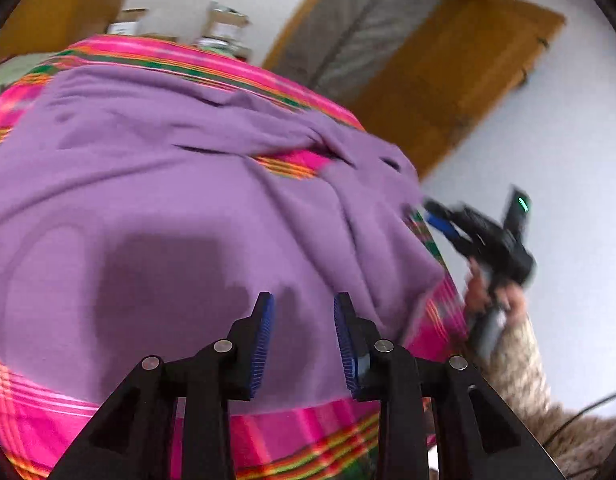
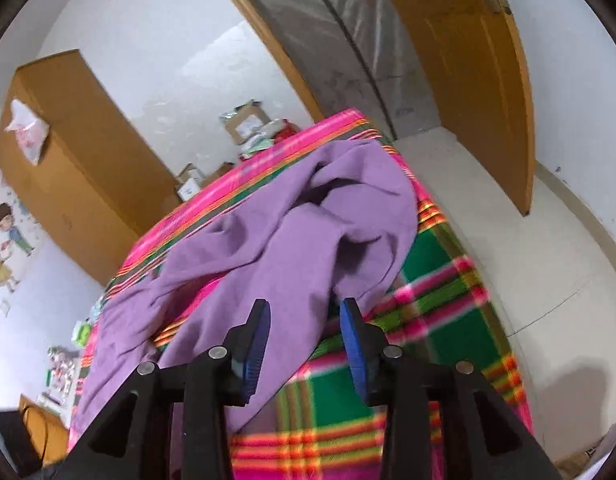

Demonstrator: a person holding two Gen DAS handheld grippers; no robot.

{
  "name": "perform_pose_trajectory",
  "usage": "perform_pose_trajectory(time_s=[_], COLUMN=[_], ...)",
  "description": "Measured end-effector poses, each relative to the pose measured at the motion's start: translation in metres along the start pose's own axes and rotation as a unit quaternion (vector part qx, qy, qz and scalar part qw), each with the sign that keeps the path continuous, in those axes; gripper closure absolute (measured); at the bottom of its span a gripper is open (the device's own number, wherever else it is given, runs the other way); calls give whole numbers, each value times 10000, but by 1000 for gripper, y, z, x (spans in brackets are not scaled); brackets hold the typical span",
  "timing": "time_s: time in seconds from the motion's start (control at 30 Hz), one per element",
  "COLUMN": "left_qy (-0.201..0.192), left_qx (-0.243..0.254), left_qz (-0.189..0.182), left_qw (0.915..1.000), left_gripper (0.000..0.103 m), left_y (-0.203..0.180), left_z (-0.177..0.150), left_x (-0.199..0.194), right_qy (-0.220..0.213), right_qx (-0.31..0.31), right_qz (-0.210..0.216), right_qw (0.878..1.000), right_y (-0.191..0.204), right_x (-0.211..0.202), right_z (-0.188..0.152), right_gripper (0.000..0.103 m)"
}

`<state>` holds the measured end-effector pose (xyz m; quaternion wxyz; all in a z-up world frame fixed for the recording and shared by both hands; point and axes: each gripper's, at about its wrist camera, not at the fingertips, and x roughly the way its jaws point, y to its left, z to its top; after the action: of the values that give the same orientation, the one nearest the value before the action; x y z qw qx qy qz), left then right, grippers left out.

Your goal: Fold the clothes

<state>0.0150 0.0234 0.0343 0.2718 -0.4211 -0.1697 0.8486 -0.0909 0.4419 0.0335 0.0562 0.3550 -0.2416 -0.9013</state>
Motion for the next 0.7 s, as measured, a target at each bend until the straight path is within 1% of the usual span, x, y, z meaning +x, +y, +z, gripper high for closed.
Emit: perform_pose_trajectory(time_s=[0.1,0.13,0.17,0.23,0.3,0.37,0.4,0.43,0.47,0.53,0.63,0.7], left_qy=[80,114,123,192,269,345,383,421,461,514,598,598], left_qx=[436,576,707,881,1046,1210,1292,1374,1475,1589,1723,1773], left_qz=[-24,-14,-34,20,86,152,185,218,233,280,372,519], left_qw=[9990,9983,9974,9959,9941,9919,9907,9894,9877,9856,9825,9810], left_gripper=[70,67,67,67,67,67,67,67,67,67,67,67], left_y=[-27,-35,-43,-53,-63,-72,-77,-81,-86,-90,-94,-96], left_z=[-5,-6,-7,-11,-14,-17,-19,-20,-24,-28,-31,-30], left_x=[7,11,14,18,21,24,26,28,30,35,45,52], right_qy=[116,164,201,202,187,176,176,203,231,231,72,-72], right_qx=[54,80,123,208,141,157,199,259,319,323,53,46], right_qz=[59,62,35,135,140,149,159,204,249,260,198,241], right_qw=[9999,9998,9997,9995,9996,9996,9995,9992,9989,9989,9998,9997], right_y=[-4,-5,-6,-8,-10,-13,-16,-17,-19,-20,-10,-7], right_x=[15,17,21,28,30,33,35,38,40,43,39,32], right_z=[10,11,15,22,25,28,29,31,32,32,28,27], right_gripper=[66,66,66,65,66,75,84,88,90,99,100,100])
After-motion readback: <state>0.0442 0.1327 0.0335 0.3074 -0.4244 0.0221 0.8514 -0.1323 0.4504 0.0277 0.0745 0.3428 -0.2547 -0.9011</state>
